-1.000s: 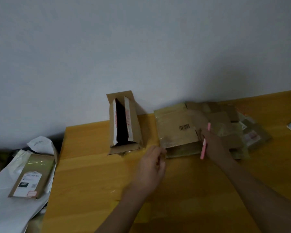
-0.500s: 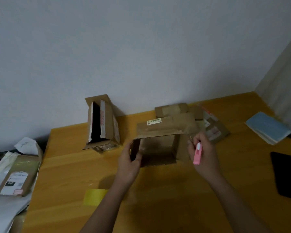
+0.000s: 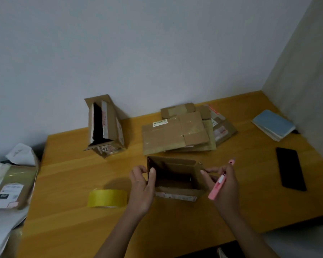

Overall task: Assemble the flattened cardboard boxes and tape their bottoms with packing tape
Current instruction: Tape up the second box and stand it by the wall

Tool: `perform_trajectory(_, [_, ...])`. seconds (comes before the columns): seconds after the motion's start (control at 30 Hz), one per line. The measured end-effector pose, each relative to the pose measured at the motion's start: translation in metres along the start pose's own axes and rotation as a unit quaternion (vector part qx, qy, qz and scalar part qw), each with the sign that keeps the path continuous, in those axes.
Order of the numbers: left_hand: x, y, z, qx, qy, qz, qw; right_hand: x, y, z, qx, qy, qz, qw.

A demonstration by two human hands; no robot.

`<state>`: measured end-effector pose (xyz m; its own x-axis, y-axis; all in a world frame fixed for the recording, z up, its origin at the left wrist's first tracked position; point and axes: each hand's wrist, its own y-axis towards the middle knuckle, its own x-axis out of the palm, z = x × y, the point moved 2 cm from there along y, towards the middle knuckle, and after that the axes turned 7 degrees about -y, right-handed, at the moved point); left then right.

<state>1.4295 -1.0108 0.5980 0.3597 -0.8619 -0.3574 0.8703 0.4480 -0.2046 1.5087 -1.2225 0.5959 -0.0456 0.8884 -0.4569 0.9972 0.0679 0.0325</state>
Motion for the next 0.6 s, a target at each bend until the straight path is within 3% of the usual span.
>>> perform_trajectory(0.13, [-0.011, -0.01, -0.02, 0.049, -0.022, -0.071, 0.996, 0.007, -0.014, 0.002, -0.017, 0.033, 0.004, 0.999])
perform_trajectory(0.23, [-0.02, -0.011, -0.025, 0.107, 0.06, -0.109, 0.986, 0.014, -0.016, 0.001, -0.016, 0.049, 0.004, 0.999])
perform_trajectory(0.4, [-0.027, -0.007, -0.026, 0.208, 0.172, -0.1, 0.958, 0.025, -0.014, -0.009, -0.019, 0.032, 0.034, 0.999])
perform_trajectory(0.6, [-0.03, 0.0, -0.03, 0.21, 0.164, -0.087, 0.96, 0.022, -0.028, 0.003, -0.114, 0.042, -0.038, 0.992])
